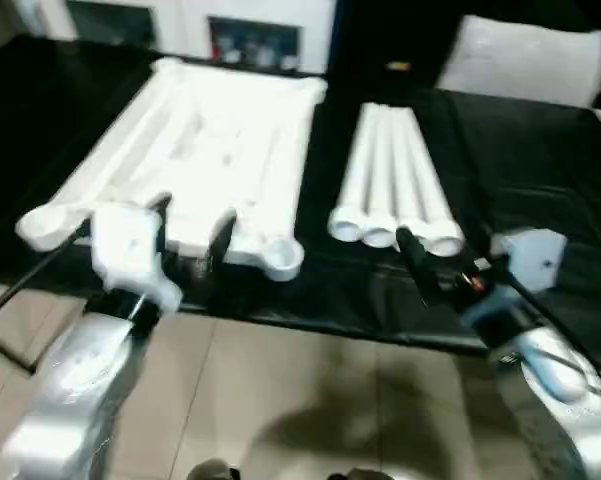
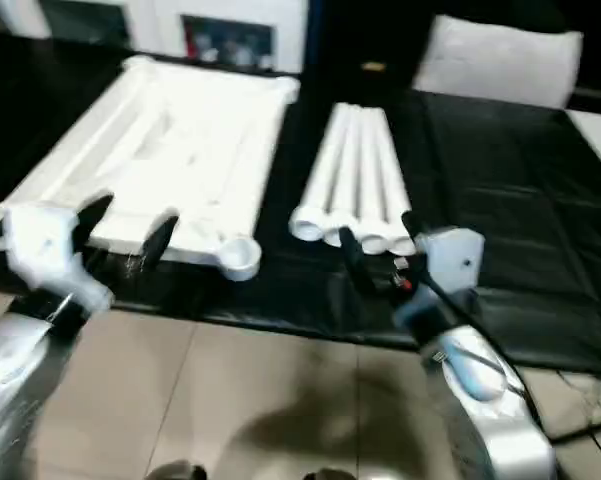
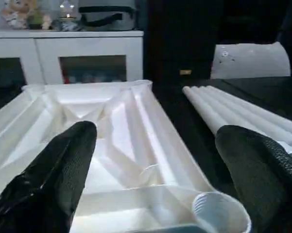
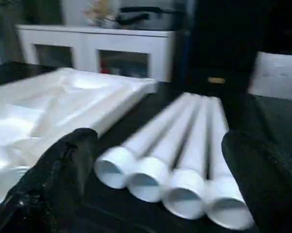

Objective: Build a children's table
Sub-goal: Move to table

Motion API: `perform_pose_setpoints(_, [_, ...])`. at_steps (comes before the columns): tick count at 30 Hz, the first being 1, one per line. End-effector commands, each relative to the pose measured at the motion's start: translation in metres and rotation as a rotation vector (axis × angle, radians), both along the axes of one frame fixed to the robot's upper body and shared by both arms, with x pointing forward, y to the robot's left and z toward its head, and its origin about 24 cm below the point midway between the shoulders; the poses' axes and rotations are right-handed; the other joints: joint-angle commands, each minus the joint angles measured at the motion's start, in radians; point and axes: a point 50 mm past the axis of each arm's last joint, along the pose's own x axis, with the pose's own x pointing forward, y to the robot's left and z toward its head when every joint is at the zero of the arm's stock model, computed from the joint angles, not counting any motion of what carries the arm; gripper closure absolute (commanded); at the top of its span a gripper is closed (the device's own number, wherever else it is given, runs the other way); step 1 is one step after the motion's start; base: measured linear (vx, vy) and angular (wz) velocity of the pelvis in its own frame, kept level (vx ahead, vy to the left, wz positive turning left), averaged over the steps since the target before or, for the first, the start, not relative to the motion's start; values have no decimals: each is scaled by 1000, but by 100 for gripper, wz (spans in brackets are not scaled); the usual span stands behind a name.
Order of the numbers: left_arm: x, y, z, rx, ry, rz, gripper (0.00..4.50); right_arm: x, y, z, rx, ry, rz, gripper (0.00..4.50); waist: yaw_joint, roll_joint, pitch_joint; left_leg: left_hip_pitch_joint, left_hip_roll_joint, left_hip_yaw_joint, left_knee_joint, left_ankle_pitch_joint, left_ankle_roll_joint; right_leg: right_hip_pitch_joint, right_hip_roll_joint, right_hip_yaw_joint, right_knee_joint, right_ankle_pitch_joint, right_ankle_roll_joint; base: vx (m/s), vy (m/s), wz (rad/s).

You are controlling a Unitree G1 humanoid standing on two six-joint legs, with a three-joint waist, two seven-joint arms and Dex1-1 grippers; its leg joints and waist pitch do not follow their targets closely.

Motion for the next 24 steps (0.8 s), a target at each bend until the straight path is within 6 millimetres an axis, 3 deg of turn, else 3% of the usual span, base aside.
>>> perform_pose_setpoints(1, [5, -4, -8, 7, 70, 8, 9, 4, 5, -10, 23, 90, -39, 0, 3, 27, -67, 1, 33, -21, -59, -65, -40, 42, -57, 48, -53, 116, -124, 0, 0, 0])
perform_pose_setpoints(6, [-3, 4, -24, 24, 149, 74, 9, 7, 8, -20, -53, 154, -64, 0, -3, 25, -67, -7, 33, -17, -59, -127, -32, 44, -62, 50, -65, 3, -130, 0, 0, 0])
perform_pose_setpoints(8, [-5, 6, -29, 52, 158, 78, 9, 8, 4, -23, -52, 169, -87, 0, 5, 27, -70, -15, 26, -9, -50, -136, 22, 48, -89, 68, -81, -96, -132, 0, 0, 0])
perform_pose_setpoints(9, [-4, 6, -32, 59, 163, 84, 9, 9, 2, -24, -65, 177, -101, 0, 15, 22, -73, -25, 20, -7, -34, -113, 79, 57, -117, 87, -97, -140, -138, 0, 0, 0])
perform_pose_setpoints(10, [-2, 5, -33, 69, 166, 89, 9, 10, 1, -26, -74, 189, -106, 0, 31, 14, -74, -35, 18, -17, -4, -92, 136, 66, -165, 118, -120, -179, -153, 0, 0, 0])
perform_pose_setpoints(11, [-1, 5, -33, 72, 165, 90, 9, 10, 1, -27, -78, 193, -108, 0, 42, 14, -75, -45, 19, -29, 22, -79, 161, 75, -200, 139, -131, -200, -162, 0, 0, 0])
perform_pose_setpoints(12, [0, 4, -32, 76, 163, 90, 9, 11, 1, -28, -81, 197, -110, 0, 59, 14, -74, -72, 32, -61, 73, -68, 186, 84, -266, 176, -149, -246, -184, -24, 102, -4])
perform_pose_setpoints(13, [2, 3, -32, 75, 163, 88, 9, 12, 2, -28, -76, 205, -110, 0, 68, 23, -76, -93, 42, -89, 96, -64, 178, 89, -282, 185, -151, -264, -232, -19, 168, -9])
perform_pose_setpoints(14, [2, 2, -31, 76, 163, 86, 9, 13, 4, -28, -71, 209, -107, 0, 67, 31, -73, -94, 42, -97, 85, -50, 181, 82, -265, 167, -147, -269, -252, -19, 168, -9])
perform_pose_setpoints(15, [2, 1, -31, 72, 163, 83, 9, 13, 6, -27, -66, 212, -104, 0, 63, 44, -77, -69, 33, -88, 28, -20, 216, 61, -184, 114, -124, -263, -252, -16, 223, -1])
perform_pose_setpoints(16, [1, 1, -30, 68, 164, 80, 9, 13, 8, -27, -62, 211, -102, 0, 36, 63, -88, 3, 14, -63, -26, 35, 315, 11, -64, 43, -69, -200, -207, -11, 251, 10])
perform_pose_setpoints(17, [0, 1, -31, 68, 166, 77, 9, 14, 9, -26, -57, 210, -100, 0, 7, 72, -85, 37, 3, -74, -40, 64, 391, -25, -5, -1, -20, -176, -167, -11, 251, 10])
perform_pose_setpoints(18, [-1, 0, -31, 71, 171, 72, 9, 14, 11, -26, -42, 209, -102, 0, -10, 92, -85, 50, 13, -76, -79, 78, 483, -59, 32, -59, 91, -159, -72, -21, 254, 10])
perform_pose_setpoints(19, [-1, 0, -32, 73, 173, 68, 9, 14, 12, -26, -35, 212, -105, 0, -10, 82, -82, 31, 37, -92, -82, 123, 547, -75, 15, -70, 147, -147, 25, -49, 226, 5])
perform_pose_setpoints(20, [-2, 0, -32, 76, 174, 64, 9, 14, 13, -27, -28, 215, -108, 0, -5, 83, -78, 21, 47, -87, -88, 129, 554, -79, 5, -74, 156, -148, 54, -49, 226, 5])
perform_pose_setpoints(21, [-2, 0, -32, 76, 174, 63, 9, 14, 13, -27, -27, 215, -109, 0, -8, 74, -77, 18, 50, -84, -84, 117, 552, -78, -5, -72, 157, -135, 64, -74, 177, -7])
perform_pose_setpoints(22, [-2, -3, -32, 75, 182, 47, 9, 13, 14, -28, -21, 211, -110, 0, -3, 29, -83, 8, 30, -68, -80, -47, 415, -43, -61, -15, 67, -90, 67, -91, 141, -10])
perform_pose_setpoints(23, [-2, -4, -32, 78, 183, 40, 9, 13, 15, -28, -13, 211, -110, 0, 14, 1, -85, -27, 10, -51, -45, -187, 287, -14, -152, 51, -6, -157, 77, -91, 141, -10])
perform_pose_setpoints(24, [-3, -5, -32, 59, 189, 33, 9, 13, 17, -30, 2, 223, -112, 0, 50, 6, -91, -97, -34, -136, 201, -193, 120, 19, -362, 204, -111, -277, 35, -76, 150, -14])
